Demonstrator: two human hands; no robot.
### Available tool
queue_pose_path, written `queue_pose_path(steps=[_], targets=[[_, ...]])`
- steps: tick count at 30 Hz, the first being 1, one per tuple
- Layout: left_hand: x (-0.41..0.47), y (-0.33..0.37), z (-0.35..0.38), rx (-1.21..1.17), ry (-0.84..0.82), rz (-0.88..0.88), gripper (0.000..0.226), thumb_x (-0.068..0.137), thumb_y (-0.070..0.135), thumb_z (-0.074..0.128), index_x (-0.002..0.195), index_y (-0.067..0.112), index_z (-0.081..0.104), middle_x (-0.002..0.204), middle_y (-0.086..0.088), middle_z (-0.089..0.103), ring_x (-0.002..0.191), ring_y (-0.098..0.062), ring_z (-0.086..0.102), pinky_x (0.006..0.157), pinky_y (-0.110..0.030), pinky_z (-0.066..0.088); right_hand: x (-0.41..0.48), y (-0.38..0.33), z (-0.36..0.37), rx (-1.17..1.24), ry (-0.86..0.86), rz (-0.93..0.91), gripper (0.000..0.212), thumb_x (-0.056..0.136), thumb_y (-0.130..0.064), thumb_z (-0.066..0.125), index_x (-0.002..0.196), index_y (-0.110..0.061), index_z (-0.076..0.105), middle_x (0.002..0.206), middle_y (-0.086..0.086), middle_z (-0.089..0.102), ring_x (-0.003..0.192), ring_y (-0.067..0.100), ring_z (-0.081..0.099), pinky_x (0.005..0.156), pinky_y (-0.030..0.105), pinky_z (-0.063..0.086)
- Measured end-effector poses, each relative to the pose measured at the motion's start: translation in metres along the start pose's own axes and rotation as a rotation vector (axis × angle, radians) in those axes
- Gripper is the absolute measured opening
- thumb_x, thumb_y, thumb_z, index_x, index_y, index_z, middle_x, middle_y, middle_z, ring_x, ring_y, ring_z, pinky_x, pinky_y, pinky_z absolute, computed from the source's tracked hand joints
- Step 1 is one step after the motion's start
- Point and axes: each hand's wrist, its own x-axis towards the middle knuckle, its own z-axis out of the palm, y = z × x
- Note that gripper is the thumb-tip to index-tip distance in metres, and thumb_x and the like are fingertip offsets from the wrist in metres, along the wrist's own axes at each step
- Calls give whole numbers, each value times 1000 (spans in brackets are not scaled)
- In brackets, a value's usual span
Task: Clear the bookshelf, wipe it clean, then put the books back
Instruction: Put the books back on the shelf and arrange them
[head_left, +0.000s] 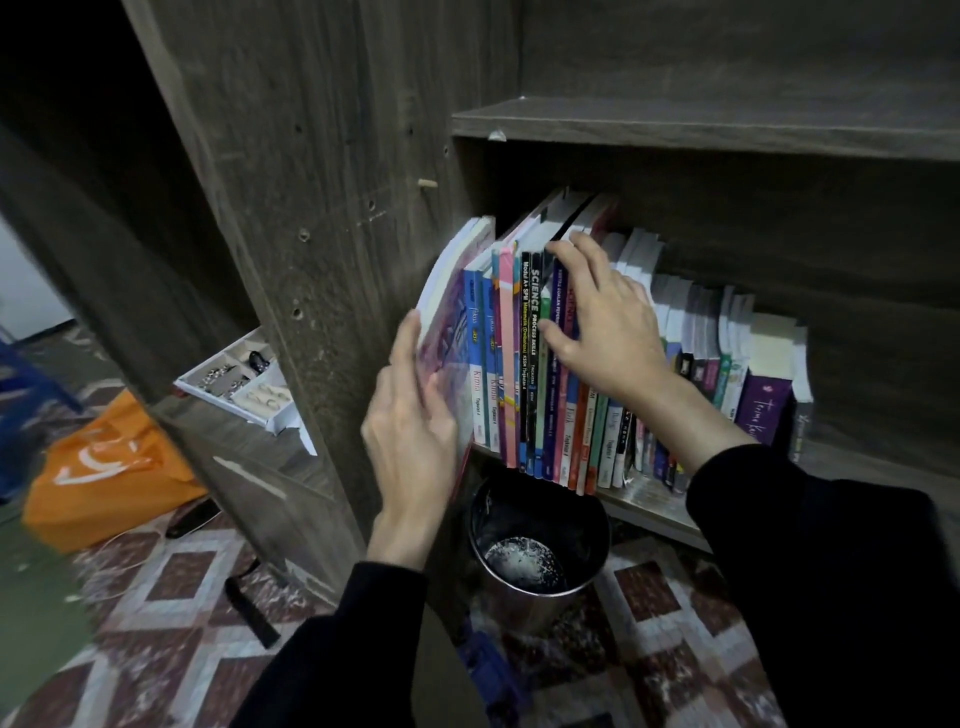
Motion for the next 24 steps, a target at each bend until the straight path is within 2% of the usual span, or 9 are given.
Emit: queue_pose_path(steps=[2, 4, 6, 7, 9, 12, 17, 22, 24], targets=[[-4, -1, -6, 47, 62, 47, 61, 90, 2, 59, 144, 16, 35, 104, -15, 68, 79, -22, 63, 79, -31, 48, 1, 1, 1, -5, 7, -1, 70, 88, -36, 61, 146, -23, 23, 156, 3, 19, 131, 29, 40, 112, 42, 23], [-8, -3, -6, 40, 70, 73, 61, 93, 4, 58, 144, 20, 30, 115, -18, 65, 92, -22, 62, 86, -23, 45, 1, 1, 2, -9, 9, 0, 71, 88, -37, 61, 146, -24, 23, 157, 3, 19, 132, 30, 40, 112, 43, 23], [-9, -6, -1, 7, 22, 61, 70, 93, 9, 61, 146, 27, 20, 120, -19, 62, 95, -18, 63, 89, -16, 40, 1, 0, 3, -11, 2, 5, 72, 88, -37, 62, 146, -24, 22, 157, 3, 18, 133, 30, 39, 112, 43, 23], [-9, -9, 1, 0, -8, 51, 76, 92, 12, 63, 146, 32, 13, 120, -19, 62, 94, -19, 65, 86, -19, 44, 1, 0, 3, -10, -2, 4, 72, 88, -38, 62, 146, -24, 21, 157, 3, 17, 134, 30, 38, 113, 43, 22], [-6, -14, 3, -7, -21, 25, 79, 92, 12, 63, 143, 37, 9, 118, -20, 64, 88, -25, 69, 81, -34, 56, 1, 1, 3, -6, -5, 0, 73, 88, -37, 61, 146, -25, 21, 157, 3, 17, 134, 30, 38, 113, 44, 22], [-3, -9, -2, -75, -15, 4, 69, 91, 4, 60, 139, 31, 20, 117, -18, 65, 87, -27, 70, 69, -45, 60, 0, 0, 2, 3, 5, 1, 72, 87, -35, 62, 146, -24, 22, 157, 3, 17, 132, 30, 39, 112, 44, 23], [7, 15, -30, -44, -29, 31, 69, 85, 0, 65, 137, 27, 28, 87, -2, 64, 57, -21, 64, 51, -38, 58, 0, -1, -1, 7, 16, -11, 73, 86, -28, 62, 147, -22, 23, 156, 4, 19, 129, 28, 41, 111, 43, 24], [17, 54, -75, 12, -187, -4, 70, 80, -1, 64, 136, 28, 34, 66, 0, 61, 45, -11, 56, 46, -33, 52, 1, -2, -6, 57, -63, 14, 77, 84, -18, 59, 149, -26, 19, 159, 3, 14, 135, 29, 35, 114, 43, 20], [16, 70, -89, 48, -251, -18, 71, 78, 0, 64, 135, 31, 35, 60, 5, 58, 44, -9, 55, 44, -18, 47, 7, -3, -9, 141, -153, 19, 80, 83, -12, 55, 150, -29, 15, 160, 2, 10, 140, 28, 28, 117, 46, 11]])
